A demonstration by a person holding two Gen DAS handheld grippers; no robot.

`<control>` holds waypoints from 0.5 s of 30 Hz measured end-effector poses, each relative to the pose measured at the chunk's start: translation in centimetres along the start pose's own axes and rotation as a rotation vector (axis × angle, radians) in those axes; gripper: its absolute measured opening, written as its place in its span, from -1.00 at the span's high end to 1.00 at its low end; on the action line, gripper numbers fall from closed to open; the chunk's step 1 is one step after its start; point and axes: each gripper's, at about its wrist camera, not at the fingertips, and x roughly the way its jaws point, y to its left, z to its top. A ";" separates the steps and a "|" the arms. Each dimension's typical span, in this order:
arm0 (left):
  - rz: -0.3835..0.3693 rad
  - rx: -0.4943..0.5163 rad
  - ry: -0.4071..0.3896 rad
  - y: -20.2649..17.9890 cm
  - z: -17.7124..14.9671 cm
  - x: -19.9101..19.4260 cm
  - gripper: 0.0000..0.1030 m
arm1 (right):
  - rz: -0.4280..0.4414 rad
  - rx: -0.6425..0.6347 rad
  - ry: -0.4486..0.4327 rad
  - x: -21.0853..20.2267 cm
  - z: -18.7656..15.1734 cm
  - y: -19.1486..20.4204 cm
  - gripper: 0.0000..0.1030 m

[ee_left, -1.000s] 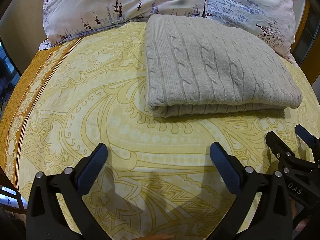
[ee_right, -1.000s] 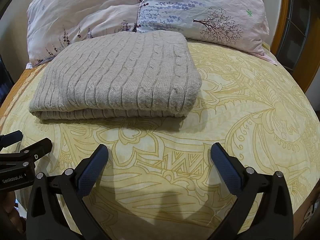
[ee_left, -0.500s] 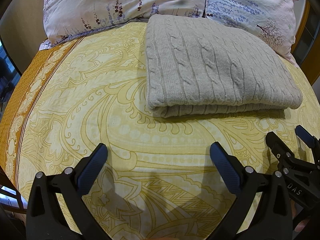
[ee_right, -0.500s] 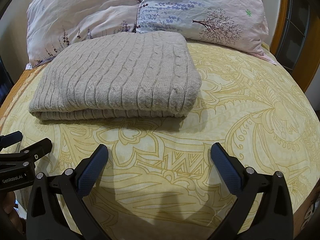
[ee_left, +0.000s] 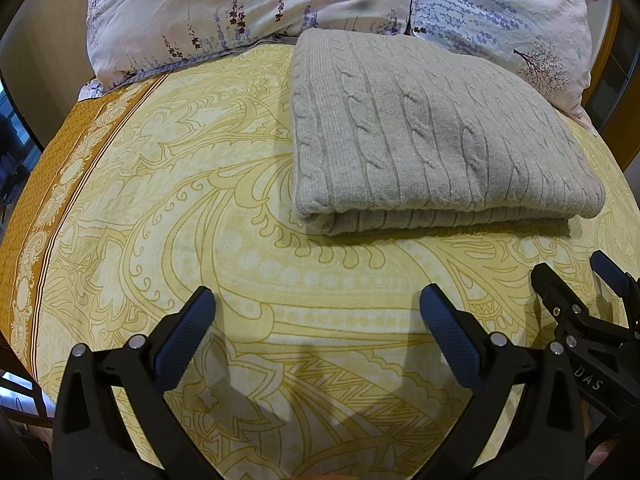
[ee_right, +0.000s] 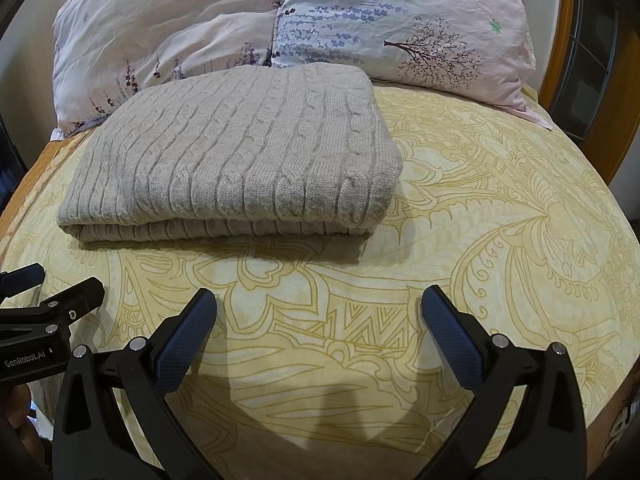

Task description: Fold small clothes

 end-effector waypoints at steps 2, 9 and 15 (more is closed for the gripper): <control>0.000 0.000 -0.001 0.0 0.0 0.0 -0.97 | 0.000 0.000 0.000 0.0 0.0 0.0 -0.97; 0.001 -0.002 0.001 0.0 0.1 0.0 -0.97 | 0.000 -0.001 -0.001 0.0 0.0 0.0 -0.97; 0.002 -0.004 -0.007 0.1 0.0 0.0 -0.97 | 0.000 0.000 -0.002 -0.1 -0.1 0.0 -0.97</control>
